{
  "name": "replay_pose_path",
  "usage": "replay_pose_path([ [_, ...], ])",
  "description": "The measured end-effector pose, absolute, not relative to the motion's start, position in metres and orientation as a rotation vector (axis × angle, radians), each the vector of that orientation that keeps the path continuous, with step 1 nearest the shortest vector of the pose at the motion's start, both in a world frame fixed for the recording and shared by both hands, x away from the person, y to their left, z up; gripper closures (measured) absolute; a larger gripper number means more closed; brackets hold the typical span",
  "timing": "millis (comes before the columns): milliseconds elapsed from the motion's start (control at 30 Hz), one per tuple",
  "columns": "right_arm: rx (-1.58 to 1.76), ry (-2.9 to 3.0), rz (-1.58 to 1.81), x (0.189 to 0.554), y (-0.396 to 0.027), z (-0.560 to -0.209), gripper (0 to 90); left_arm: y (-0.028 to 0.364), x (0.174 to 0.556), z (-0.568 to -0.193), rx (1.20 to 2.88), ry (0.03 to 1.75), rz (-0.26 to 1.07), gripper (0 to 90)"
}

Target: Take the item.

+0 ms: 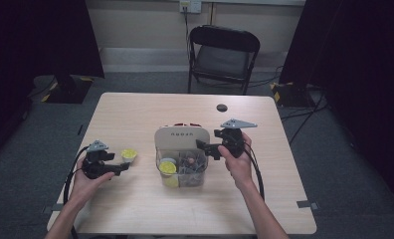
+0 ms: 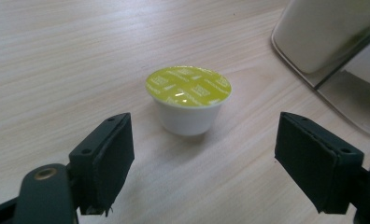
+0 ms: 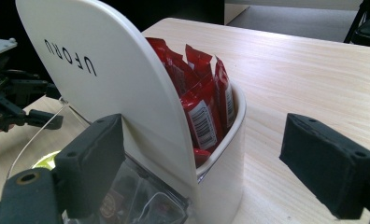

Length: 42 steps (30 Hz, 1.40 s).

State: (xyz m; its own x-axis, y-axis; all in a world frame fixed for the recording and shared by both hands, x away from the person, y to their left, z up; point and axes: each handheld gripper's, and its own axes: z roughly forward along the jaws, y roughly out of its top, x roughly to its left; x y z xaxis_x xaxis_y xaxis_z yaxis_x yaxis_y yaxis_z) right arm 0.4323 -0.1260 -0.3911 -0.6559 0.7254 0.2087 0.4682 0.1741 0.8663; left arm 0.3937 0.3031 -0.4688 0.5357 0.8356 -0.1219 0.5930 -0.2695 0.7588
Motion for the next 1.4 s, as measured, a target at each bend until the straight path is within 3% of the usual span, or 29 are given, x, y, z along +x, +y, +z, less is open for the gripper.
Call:
replay_pose_path([
  [333,1.127,2.196,1.497,0.431,-0.124,-0.386,20.0,0.288,0.387,-0.487,2.083,1.109,0.390,18.5],
  [433,1.111,2.203,1.517,0.431,-0.121,-0.383,22.4,0.288,0.387,-0.490,2.074,1.108,0.388,23.3],
  [567,1.105,2.211,1.524,0.432,-0.121,-0.382,23.3,0.285,0.388,-0.495,2.129,1.096,0.405,19.9],
  [900,1.092,2.220,1.599,0.431,-0.120,-0.366,42.6,0.282,0.384,-0.502,2.099,1.079,0.476,15.4],
  [1400,1.039,2.264,1.617,0.419,-0.115,-0.359,47.6,0.282,0.384,-0.502,2.097,1.082,0.477,15.2],
])
